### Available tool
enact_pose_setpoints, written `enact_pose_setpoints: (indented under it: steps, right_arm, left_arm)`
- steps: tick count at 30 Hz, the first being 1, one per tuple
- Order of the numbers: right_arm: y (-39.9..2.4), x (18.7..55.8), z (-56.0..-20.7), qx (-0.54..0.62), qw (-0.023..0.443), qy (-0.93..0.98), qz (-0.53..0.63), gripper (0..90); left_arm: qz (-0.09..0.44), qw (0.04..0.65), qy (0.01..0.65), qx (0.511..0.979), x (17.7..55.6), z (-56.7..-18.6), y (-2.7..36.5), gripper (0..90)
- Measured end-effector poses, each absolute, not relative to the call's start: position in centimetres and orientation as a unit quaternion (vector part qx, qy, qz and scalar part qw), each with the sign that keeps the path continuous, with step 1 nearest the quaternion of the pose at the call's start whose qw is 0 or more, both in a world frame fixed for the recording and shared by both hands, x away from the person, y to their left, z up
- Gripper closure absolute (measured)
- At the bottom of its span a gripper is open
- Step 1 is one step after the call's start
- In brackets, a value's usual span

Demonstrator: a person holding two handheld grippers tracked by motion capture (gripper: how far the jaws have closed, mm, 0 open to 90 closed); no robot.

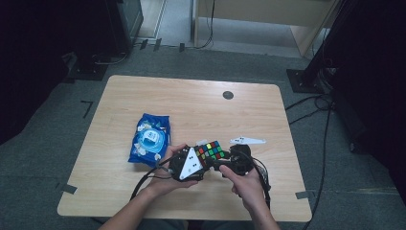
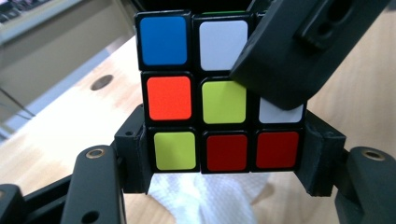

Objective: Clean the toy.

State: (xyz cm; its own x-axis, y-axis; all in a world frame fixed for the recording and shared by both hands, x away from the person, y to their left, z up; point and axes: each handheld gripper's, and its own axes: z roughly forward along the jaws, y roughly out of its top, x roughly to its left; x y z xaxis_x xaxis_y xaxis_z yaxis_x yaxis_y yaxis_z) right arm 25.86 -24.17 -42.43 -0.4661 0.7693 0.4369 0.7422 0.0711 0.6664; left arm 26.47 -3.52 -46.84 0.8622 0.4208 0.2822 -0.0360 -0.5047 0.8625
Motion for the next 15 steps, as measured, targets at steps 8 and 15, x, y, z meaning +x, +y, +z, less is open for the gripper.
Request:
enact_pose_setpoints:
  steps: [8, 15]
  right_arm:
    - [-25.5, 25.7, -41.6, 0.474, -0.017, 0.719, 0.508, 24.9]
    - [-28.0, 25.5, -40.9, 0.479, 0.054, 0.680, 0.553, 29.7]
  left_arm:
    - [0.186, 0.502, 0.143, 0.833, 26.9, -46.0, -0.7, 34.5]
    - [0.171, 0.536, 0.192, 0.804, 27.6, -45.4, 4.0, 34.5]
